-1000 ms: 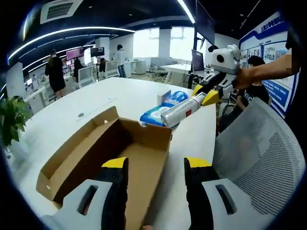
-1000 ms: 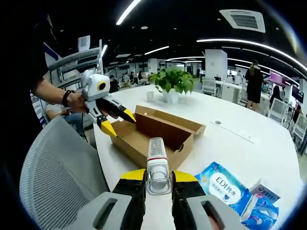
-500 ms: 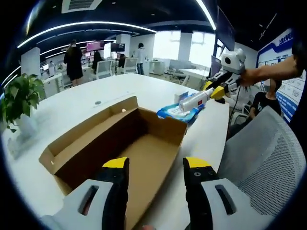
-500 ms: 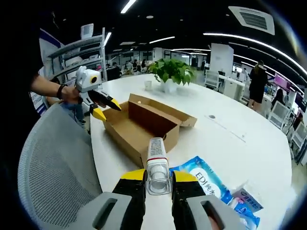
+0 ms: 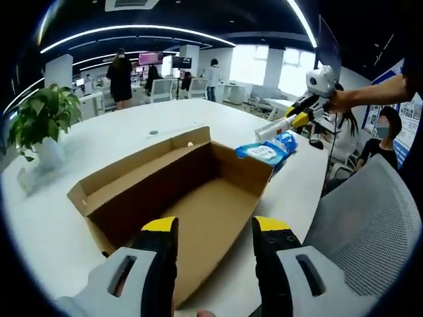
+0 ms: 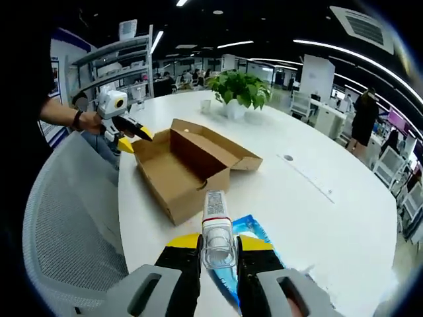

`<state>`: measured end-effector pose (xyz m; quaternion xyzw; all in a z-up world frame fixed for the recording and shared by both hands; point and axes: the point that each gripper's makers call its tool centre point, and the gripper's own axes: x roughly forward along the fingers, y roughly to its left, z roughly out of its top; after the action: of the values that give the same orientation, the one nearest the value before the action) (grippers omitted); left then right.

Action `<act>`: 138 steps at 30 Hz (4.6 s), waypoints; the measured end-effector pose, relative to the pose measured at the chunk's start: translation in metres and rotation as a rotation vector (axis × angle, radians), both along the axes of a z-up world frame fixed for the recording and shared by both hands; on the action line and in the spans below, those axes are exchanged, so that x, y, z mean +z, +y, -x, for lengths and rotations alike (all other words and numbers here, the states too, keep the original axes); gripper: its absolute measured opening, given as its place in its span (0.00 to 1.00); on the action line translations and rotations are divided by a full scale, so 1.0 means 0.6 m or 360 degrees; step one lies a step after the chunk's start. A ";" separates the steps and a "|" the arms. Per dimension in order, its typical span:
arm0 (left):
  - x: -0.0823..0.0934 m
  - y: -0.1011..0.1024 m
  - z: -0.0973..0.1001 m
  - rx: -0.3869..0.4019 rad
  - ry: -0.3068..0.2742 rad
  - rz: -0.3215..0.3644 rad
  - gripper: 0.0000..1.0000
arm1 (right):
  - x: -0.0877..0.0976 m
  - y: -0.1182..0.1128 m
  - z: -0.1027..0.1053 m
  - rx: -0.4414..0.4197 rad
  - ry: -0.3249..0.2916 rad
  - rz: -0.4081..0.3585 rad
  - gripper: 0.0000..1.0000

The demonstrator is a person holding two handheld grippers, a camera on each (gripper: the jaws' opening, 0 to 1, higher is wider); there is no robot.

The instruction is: Operate the shoe box by opening the lid, removing the specified soft item, and placing it in the target area until the item is outside and the box remains undamaged.

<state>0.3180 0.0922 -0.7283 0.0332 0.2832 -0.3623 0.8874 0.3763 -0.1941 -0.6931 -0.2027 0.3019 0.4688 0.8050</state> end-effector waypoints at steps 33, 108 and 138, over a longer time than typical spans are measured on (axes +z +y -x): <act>0.009 0.035 0.012 0.0210 -0.0019 -0.0011 0.46 | -0.043 -0.124 -0.178 0.0292 0.0093 0.0916 0.15; -0.003 0.056 0.008 0.0313 0.0022 0.0005 0.45 | -0.127 -0.189 -0.198 0.0550 0.0308 0.1387 0.16; -0.004 0.058 0.007 0.0313 0.0022 0.0010 0.45 | -0.128 -0.189 -0.205 0.0540 0.0346 0.1408 0.17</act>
<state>0.3137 0.1270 -0.7306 -0.0002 0.2902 -0.2744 0.9168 0.4993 -0.3073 -0.7701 -0.5219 0.5172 0.4385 0.5175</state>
